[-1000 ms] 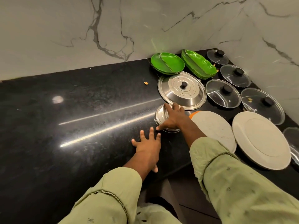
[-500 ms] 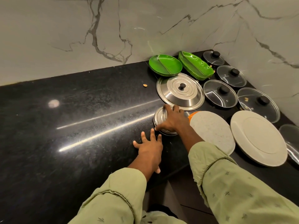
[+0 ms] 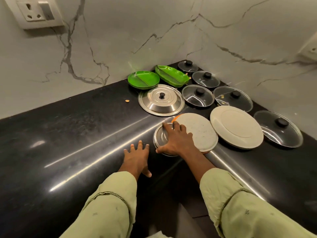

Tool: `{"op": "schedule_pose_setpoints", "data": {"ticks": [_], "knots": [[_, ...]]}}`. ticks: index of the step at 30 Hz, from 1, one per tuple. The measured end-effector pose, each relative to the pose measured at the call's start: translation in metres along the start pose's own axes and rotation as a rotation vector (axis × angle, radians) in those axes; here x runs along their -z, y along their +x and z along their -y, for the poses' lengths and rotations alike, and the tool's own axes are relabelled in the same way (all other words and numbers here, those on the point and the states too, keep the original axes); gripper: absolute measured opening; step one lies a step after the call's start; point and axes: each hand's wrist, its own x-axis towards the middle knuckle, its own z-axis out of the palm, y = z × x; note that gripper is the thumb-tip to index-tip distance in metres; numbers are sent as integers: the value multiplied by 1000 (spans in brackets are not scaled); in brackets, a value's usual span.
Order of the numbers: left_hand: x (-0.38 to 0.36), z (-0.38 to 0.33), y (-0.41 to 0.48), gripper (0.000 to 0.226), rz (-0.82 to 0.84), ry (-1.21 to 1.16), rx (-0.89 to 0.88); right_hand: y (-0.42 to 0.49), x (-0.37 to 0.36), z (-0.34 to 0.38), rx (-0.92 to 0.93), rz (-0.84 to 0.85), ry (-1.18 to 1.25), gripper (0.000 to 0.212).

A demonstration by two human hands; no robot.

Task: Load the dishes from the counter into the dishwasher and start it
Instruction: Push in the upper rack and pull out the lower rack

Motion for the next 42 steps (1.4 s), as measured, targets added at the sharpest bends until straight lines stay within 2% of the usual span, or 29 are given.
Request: {"op": "schedule_pose_setpoints", "data": {"ticks": [2,5,8,14,23,34,42], "knots": [[-5,-7,-7,105,-59,15,7,-18,-1,-14,-17,2,7,112],[-16,-29,-26,80,-238,14,13,-48,-7,-36,-58,3,27,113],[-36,-57,-48,71,-363,90,-60,-82,-17,-58,-92,-31,42,113],[-88,-105,-95,73,-359,216,-143,-151,-48,-94,-182,-43,102,114],[-137,-112,-154,73,-355,261,-227,-249,-84,-110,-334,-34,169,114],[-197,-103,-235,73,-366,284,-506,-388,-137,-59,-574,-137,212,110],[-273,-91,-309,70,-235,335,-667,-518,-201,-19,-770,-39,262,112]]}}
